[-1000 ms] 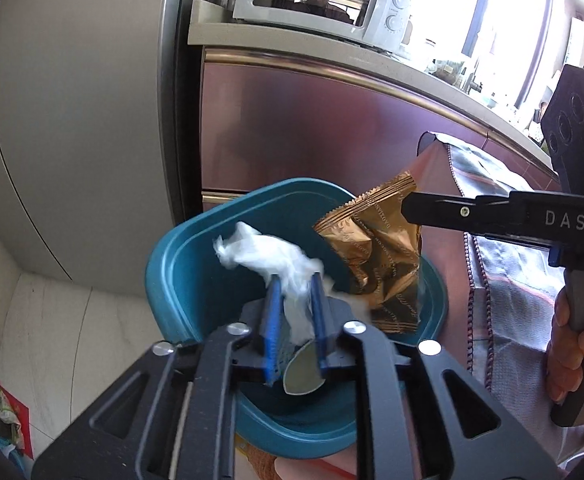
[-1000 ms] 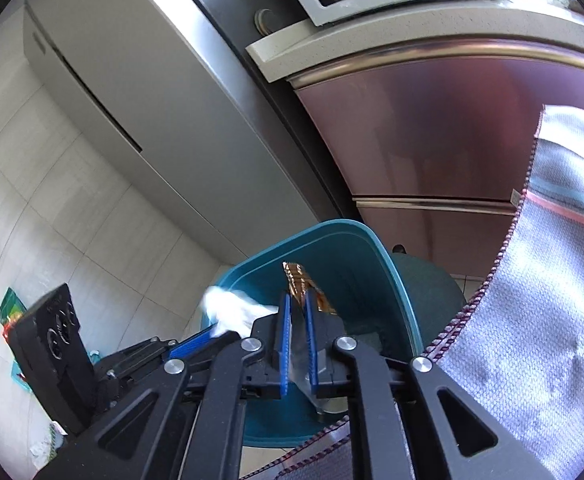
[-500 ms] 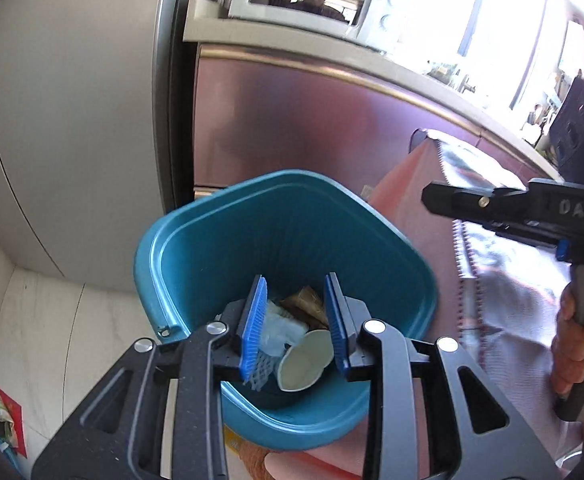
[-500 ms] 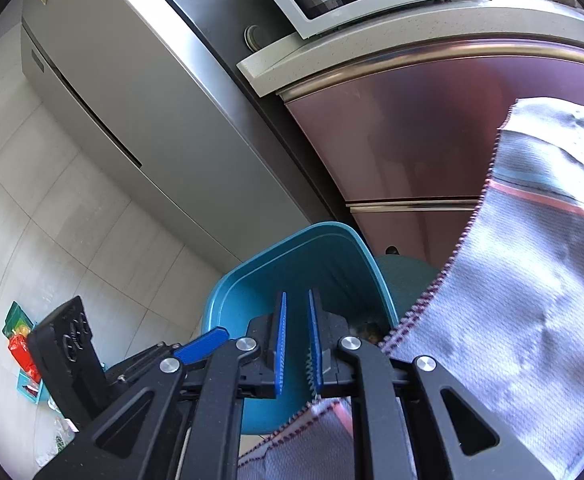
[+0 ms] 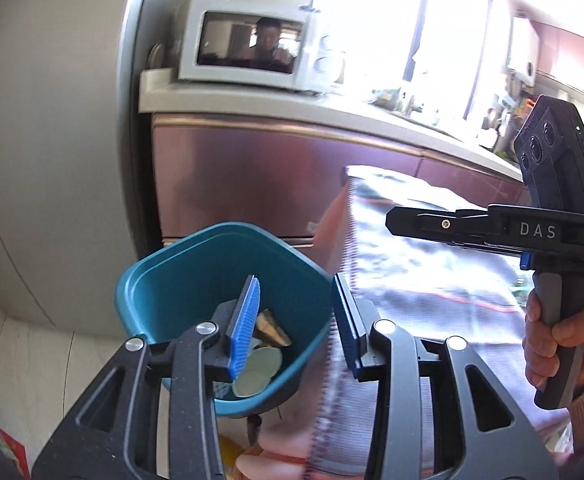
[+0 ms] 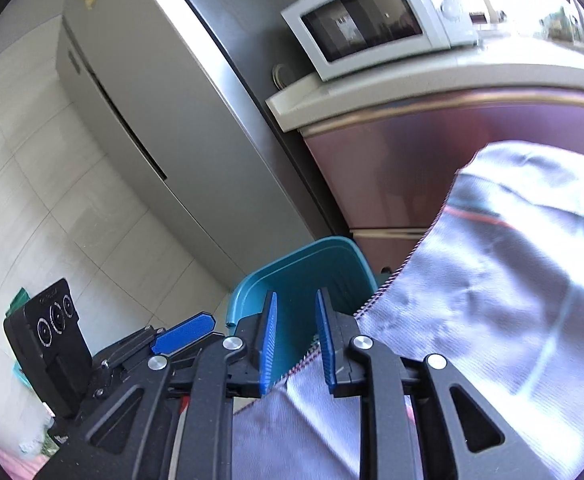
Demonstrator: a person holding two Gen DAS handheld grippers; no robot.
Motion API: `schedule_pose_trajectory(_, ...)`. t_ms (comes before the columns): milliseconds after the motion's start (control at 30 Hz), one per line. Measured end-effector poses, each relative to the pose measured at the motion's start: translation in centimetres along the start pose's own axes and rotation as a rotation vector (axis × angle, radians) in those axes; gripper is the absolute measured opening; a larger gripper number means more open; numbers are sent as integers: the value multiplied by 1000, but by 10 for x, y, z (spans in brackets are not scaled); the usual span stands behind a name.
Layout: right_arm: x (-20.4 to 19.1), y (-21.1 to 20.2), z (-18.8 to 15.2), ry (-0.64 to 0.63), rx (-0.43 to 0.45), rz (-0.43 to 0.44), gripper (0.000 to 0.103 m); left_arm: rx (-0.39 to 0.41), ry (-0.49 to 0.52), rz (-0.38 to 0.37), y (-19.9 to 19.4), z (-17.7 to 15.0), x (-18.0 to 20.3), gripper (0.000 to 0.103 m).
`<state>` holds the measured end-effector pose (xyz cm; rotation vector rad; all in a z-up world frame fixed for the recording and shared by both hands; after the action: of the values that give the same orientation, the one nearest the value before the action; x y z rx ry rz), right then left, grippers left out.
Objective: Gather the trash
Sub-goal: 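Move both grippers back over the table toward the remaining trash, then grasp the second white foam net with the right gripper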
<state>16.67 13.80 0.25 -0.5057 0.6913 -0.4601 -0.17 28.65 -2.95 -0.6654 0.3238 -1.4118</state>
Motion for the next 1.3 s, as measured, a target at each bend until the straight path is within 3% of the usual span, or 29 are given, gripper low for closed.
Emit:
schedule_pose_trajectory(133, 0, -35, -8, -27, 51, -20, 27, 22, 44, -45, -11, 3, 25, 39)
schedule_pose_trajectory(433, 19, -114, -44, -23, 151, -136, 29, 24, 124, -178, -21, 1, 88, 42)
schedule_pose_trajectory(900, 92, -233, -137, 181, 227, -378, 31, -83, 232, -362, 8, -13, 177, 43)
schedule_pose_trajectory(1300, 133, -293, -201, 352, 286, -498, 37, -179, 310, -429, 44, -14, 232, 45)
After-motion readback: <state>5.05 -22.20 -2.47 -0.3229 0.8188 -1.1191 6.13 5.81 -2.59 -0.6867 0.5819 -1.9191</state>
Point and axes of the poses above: each gripper's, at about its wrist camera, not at the fingertips, and y roughly the way its jaws point, x to its right, z to its top, the point moved 1 cm from there along y, roughly the way its jaws point, and after that the axes turned 5 degrees about -x, right-handed, at the moved point
